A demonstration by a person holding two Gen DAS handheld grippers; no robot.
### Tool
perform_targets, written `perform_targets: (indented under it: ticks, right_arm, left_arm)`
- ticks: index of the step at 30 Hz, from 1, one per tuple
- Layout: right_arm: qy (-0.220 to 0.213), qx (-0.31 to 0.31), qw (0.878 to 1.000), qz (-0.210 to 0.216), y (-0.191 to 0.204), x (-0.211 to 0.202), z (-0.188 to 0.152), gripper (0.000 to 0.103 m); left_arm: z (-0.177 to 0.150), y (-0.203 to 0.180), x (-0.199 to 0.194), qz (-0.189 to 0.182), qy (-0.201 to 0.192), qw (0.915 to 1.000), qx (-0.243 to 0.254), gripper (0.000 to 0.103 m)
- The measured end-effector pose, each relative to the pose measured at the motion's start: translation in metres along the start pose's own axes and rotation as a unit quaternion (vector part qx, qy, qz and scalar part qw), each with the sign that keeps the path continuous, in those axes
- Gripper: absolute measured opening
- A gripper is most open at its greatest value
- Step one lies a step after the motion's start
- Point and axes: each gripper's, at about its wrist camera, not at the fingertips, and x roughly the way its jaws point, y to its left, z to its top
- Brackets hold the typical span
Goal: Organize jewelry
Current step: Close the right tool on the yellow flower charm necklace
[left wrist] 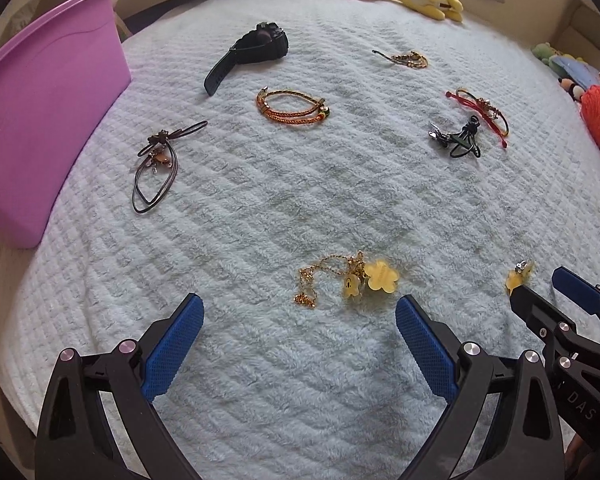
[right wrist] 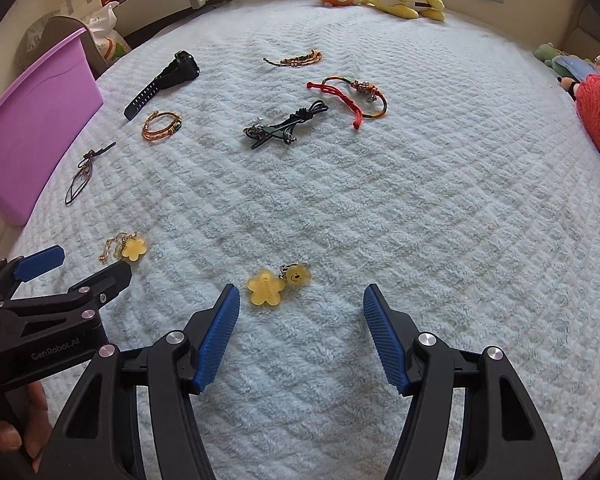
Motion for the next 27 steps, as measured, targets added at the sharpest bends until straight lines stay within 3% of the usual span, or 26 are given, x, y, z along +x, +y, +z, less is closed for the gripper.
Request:
perform_targets:
  ticks: [20,27]
  right_arm:
    - [-0.012,-0.012,1.000,-0.006,0.009,0.015,0.001,0.060]
    - [-0.017,-0.020,1.000,-0.013,0.013,0.016,0.000,0.054]
  left_arm:
    - [0.003,-0.002,0.018,-0.009,-0.008,0.9999,-0.009,0.096]
    - [0.005,-0.008,0.017,-0.005,-0.015,0.9999,0.002,0.087]
